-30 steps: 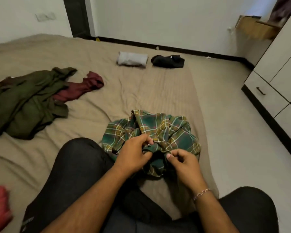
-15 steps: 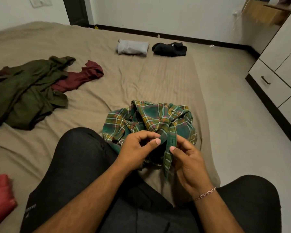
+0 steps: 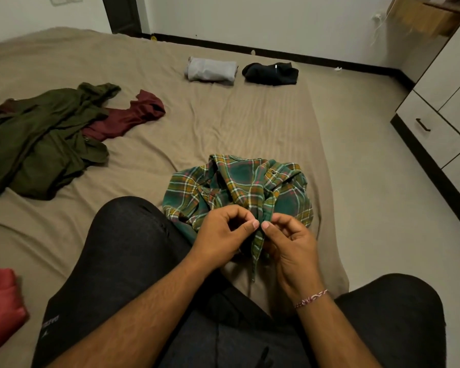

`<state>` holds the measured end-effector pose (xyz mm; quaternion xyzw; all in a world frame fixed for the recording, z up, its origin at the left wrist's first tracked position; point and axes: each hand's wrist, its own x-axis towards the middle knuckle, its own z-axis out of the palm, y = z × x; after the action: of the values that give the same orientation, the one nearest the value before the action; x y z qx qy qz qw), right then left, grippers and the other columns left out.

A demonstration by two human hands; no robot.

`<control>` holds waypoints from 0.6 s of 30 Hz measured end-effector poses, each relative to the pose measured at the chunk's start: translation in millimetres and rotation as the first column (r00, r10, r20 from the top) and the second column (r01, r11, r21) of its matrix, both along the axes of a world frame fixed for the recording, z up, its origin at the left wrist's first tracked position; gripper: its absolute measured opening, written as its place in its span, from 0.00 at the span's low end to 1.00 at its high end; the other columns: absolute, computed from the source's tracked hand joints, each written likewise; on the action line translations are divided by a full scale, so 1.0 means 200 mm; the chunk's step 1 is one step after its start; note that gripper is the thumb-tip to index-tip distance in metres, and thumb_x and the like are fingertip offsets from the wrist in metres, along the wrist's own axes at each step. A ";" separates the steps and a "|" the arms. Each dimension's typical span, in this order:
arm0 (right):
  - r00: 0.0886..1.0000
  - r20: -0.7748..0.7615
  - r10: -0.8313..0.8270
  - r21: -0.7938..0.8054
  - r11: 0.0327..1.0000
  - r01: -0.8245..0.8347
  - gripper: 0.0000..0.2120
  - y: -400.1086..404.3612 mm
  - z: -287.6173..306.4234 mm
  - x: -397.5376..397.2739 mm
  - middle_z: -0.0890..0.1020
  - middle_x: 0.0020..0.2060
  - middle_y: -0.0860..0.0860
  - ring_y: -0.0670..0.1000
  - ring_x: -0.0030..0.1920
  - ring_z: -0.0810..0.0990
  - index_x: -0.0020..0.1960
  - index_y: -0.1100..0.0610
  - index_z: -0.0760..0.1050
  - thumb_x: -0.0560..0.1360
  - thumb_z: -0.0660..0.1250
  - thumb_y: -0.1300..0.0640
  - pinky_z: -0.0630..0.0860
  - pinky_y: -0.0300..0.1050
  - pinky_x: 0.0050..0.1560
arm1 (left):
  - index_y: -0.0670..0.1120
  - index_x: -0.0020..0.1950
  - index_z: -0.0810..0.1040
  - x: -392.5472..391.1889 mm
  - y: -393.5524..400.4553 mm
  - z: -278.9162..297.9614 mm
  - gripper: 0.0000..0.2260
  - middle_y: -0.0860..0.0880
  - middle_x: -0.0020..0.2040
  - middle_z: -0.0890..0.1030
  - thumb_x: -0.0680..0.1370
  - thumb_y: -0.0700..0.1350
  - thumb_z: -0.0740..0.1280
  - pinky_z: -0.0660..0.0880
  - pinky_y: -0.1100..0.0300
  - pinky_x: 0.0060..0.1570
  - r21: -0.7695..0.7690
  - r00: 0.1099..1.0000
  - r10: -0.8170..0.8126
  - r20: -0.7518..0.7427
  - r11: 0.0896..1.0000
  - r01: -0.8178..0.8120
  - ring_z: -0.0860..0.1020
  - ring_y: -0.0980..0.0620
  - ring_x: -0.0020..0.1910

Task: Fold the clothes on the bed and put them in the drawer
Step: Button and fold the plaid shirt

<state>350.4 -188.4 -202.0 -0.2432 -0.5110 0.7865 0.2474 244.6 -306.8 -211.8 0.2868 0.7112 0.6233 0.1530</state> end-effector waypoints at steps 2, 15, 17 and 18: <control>1.000 -0.002 -0.007 -0.005 1.000 0.007 0.09 0.00 -0.01 -0.01 0.84 0.41 0.56 0.54 0.44 0.83 0.48 0.58 0.82 0.69 0.76 0.62 0.82 0.45 0.44 | 0.49 0.49 0.86 0.00 0.00 0.00 0.05 0.49 0.44 0.86 0.76 0.40 0.77 0.81 0.60 0.47 0.020 0.998 -0.025 0.054 1.000 0.024 0.84 0.55 0.44; 0.997 0.012 -0.077 0.093 0.993 0.075 0.06 -0.03 -0.02 -0.02 0.82 0.37 0.50 0.49 0.41 0.81 0.48 0.57 0.80 0.76 0.72 0.67 0.80 0.43 0.41 | 0.50 0.50 0.86 0.01 0.00 0.01 0.06 0.52 0.47 0.86 0.77 0.39 0.76 0.79 0.63 0.51 0.001 0.999 0.005 -0.052 1.000 -0.005 0.84 0.58 0.48; 0.996 0.003 -0.084 0.084 0.993 0.083 0.06 -0.02 -0.03 -0.02 0.83 0.38 0.50 0.49 0.42 0.82 0.48 0.57 0.81 0.76 0.72 0.67 0.81 0.43 0.42 | 0.49 0.52 0.87 0.01 0.01 0.01 0.08 0.52 0.48 0.85 0.75 0.39 0.77 0.79 0.65 0.53 -0.013 0.996 -0.009 -0.094 1.000 0.008 0.83 0.59 0.50; 0.996 0.004 -0.090 0.084 0.992 0.089 0.06 -0.02 -0.03 -0.02 0.83 0.39 0.50 0.49 0.42 0.82 0.48 0.57 0.81 0.76 0.72 0.67 0.81 0.43 0.42 | 0.49 0.52 0.87 0.01 0.01 0.01 0.08 0.52 0.47 0.85 0.75 0.40 0.78 0.78 0.65 0.52 -0.017 0.993 -0.003 -0.116 1.000 0.001 0.83 0.59 0.49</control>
<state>346.3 -192.8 -207.5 -0.2584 -0.5330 0.7516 0.2904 245.7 -305.5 -209.6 0.3219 0.7238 0.5995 0.1145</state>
